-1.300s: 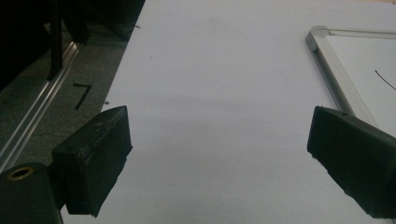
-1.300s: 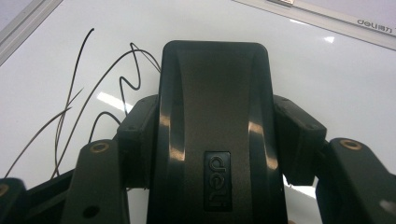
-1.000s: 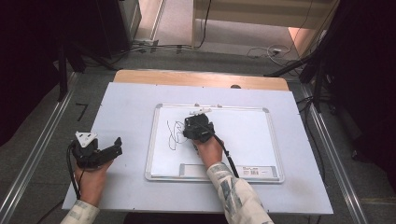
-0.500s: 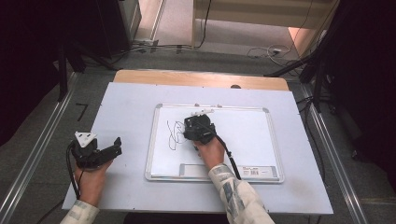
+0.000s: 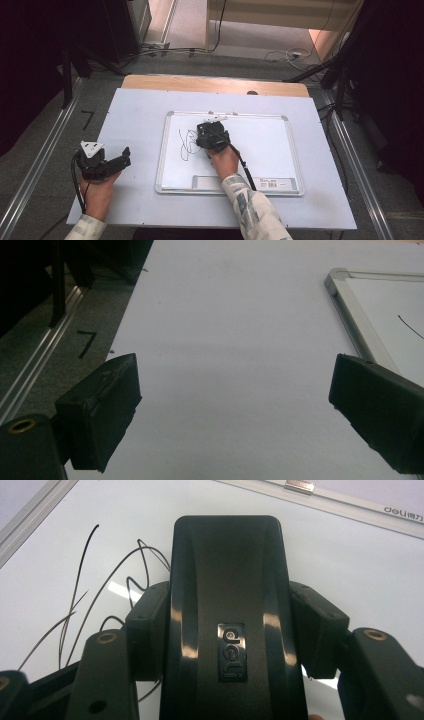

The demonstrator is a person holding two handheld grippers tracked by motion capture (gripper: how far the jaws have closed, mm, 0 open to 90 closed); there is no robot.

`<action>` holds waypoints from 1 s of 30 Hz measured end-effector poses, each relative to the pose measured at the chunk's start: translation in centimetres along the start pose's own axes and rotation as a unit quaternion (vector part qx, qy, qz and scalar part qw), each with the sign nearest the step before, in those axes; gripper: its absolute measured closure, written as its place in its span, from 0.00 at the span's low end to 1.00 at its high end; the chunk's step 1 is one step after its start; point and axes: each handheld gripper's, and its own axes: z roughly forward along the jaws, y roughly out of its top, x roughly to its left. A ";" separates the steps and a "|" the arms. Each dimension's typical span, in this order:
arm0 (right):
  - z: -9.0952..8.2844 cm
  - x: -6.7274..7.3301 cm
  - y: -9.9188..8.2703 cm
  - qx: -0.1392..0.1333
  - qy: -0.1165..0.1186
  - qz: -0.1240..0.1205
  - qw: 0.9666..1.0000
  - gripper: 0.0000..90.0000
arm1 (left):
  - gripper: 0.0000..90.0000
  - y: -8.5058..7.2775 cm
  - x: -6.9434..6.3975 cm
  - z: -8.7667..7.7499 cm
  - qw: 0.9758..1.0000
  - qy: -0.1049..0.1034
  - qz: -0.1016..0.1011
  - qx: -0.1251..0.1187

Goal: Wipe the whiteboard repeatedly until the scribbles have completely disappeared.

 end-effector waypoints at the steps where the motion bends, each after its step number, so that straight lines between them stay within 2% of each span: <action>1: 0.1 0.0 0.1 0.001 -0.001 0.000 1.000 0.42 | 0.07 0.0 0.0 0.0 1.000 0.000 0.000 0.000; 8: 0.4 0.6 0.4 -0.002 -0.002 -0.003 1.000 0.42 | 0.07 0.0 0.0 0.0 1.000 -0.001 0.001 0.000; 18: 0.6 2.4 0.7 0.000 0.007 -0.013 1.000 0.42 | 0.07 0.1 0.0 0.0 1.000 -0.002 -0.002 -0.002; 30: 0.7 3.8 0.7 -0.001 0.015 -0.025 1.000 0.42 | 0.07 0.1 0.0 0.0 1.000 -0.002 0.000 -0.003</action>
